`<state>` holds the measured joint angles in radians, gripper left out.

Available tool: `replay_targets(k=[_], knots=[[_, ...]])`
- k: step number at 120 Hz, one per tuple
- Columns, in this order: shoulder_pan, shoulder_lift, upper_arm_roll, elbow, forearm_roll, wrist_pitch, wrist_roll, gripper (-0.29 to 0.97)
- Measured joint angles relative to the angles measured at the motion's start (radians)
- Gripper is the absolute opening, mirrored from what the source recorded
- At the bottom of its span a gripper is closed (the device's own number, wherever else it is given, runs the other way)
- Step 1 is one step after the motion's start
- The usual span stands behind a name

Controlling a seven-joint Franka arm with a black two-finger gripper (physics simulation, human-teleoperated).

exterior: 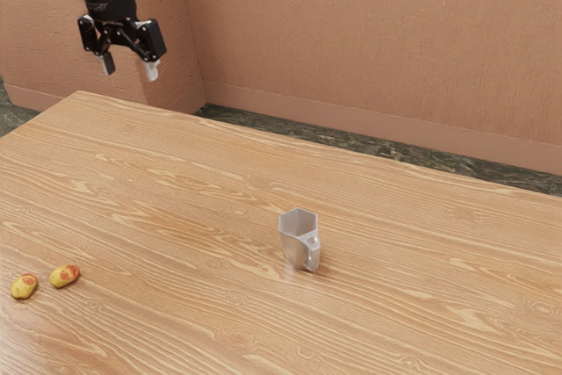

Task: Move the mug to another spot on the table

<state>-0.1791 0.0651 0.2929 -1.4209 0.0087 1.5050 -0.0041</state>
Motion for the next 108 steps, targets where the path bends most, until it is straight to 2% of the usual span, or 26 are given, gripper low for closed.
replay_targets(k=[23,44,52,68,91,108], knots=[[-0.002,0.025,-0.011,0.021,0.003,0.008,0.020,0.68],[-0.159,0.053,-0.016,0.032,0.002,0.034,-0.038,0.68],[-0.198,0.069,-0.016,0.032,-0.006,0.040,-0.096,0.68],[-0.265,0.087,-0.012,0.010,-0.067,0.081,-0.239,0.68],[-0.371,0.046,-0.004,-0.209,-0.095,0.232,-0.453,0.68],[-0.461,0.046,-0.003,-0.290,-0.101,0.313,-0.655,0.68]])
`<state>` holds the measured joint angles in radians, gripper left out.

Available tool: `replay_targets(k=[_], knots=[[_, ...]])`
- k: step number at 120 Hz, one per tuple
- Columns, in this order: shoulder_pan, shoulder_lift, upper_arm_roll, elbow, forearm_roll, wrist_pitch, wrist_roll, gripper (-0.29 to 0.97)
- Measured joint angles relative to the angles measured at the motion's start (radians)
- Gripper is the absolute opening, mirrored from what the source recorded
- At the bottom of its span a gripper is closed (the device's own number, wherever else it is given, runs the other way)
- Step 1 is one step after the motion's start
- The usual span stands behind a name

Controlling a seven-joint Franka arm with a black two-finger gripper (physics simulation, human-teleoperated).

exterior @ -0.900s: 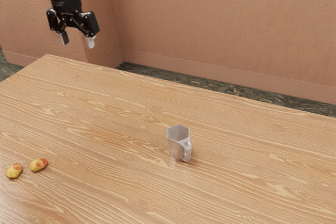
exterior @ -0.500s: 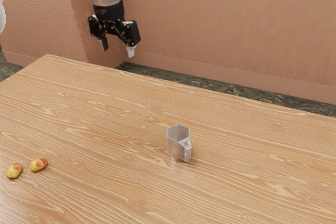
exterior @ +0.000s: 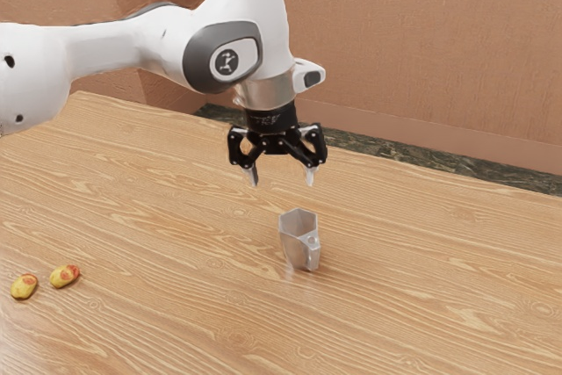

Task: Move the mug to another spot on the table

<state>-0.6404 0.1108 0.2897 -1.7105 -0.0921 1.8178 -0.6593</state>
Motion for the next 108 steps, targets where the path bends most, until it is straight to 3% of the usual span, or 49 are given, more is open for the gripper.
replay_targets(k=[42,84,108], knots=[[-0.013,0.174,0.002,-0.028,-0.018,0.145,-0.419,0.68],[-0.039,0.257,0.036,-0.035,-0.030,0.221,-0.667,0.68],[-0.076,0.282,0.040,-0.047,0.081,0.261,-0.748,0.68]])
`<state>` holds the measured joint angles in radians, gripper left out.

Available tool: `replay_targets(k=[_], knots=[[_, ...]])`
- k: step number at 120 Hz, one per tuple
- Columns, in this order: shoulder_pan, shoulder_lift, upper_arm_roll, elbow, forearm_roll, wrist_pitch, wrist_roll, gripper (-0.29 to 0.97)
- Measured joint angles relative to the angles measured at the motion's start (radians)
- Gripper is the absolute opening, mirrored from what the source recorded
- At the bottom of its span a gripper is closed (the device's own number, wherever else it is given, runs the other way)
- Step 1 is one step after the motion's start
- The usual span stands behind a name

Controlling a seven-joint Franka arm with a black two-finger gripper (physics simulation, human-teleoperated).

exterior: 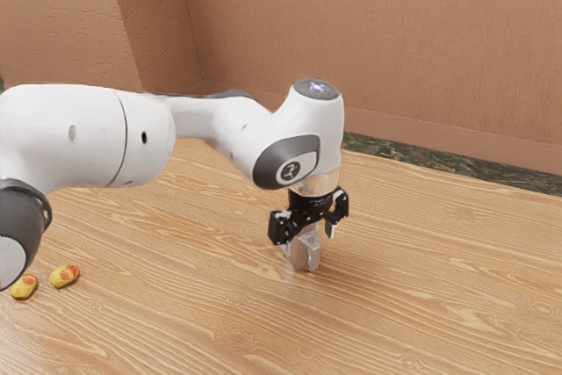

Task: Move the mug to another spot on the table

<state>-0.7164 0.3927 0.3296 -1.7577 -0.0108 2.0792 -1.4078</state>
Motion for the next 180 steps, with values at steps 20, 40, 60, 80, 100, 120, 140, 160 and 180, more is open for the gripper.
replay_targets(k=[20,40,60,80,100,120,140,160,180], knots=[[-0.004,0.030,0.000,-0.020,0.048,0.041,-0.044,0.68],[-0.011,0.056,0.000,-0.025,0.061,0.085,-0.072,0.68],[-0.015,0.068,0.000,-0.025,0.102,0.118,-0.092,0.68],[-0.014,0.083,0.000,-0.025,0.119,0.148,-0.108,0.58],[-0.012,0.088,0.000,-0.025,0.120,0.166,-0.122,0.44],[-0.009,0.091,0.000,-0.025,0.122,0.182,-0.133,0.37],[-0.006,0.094,0.000,-0.025,0.125,0.194,-0.141,0.34],[-0.006,0.094,0.001,-0.025,0.128,0.199,-0.147,0.28],[-0.006,0.094,0.009,-0.025,0.131,0.201,-0.152,0.25]])
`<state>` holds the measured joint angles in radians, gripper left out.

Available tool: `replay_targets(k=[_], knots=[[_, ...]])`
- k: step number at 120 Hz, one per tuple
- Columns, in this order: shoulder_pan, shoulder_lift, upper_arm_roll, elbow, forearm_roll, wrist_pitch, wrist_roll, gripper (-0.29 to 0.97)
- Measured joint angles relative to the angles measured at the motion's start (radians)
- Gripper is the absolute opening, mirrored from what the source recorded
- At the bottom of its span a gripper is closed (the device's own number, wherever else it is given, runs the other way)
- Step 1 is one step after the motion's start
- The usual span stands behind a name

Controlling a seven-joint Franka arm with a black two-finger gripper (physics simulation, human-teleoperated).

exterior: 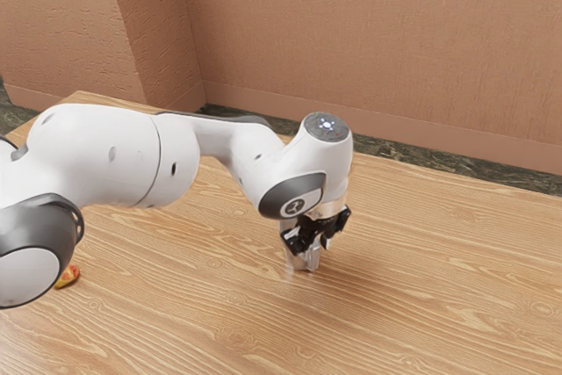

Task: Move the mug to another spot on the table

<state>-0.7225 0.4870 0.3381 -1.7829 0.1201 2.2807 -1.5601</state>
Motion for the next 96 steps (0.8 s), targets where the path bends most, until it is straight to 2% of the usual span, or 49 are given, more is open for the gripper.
replay_targets(k=[60,76,96], knots=[[-0.004,0.000,0.004,0.000,0.013,-0.008,-0.009,0.13],[-0.005,-0.003,0.006,0.000,0.043,-0.011,-0.011,0.12],[-0.006,-0.006,0.007,0.001,0.132,-0.018,-0.025,0.08]])
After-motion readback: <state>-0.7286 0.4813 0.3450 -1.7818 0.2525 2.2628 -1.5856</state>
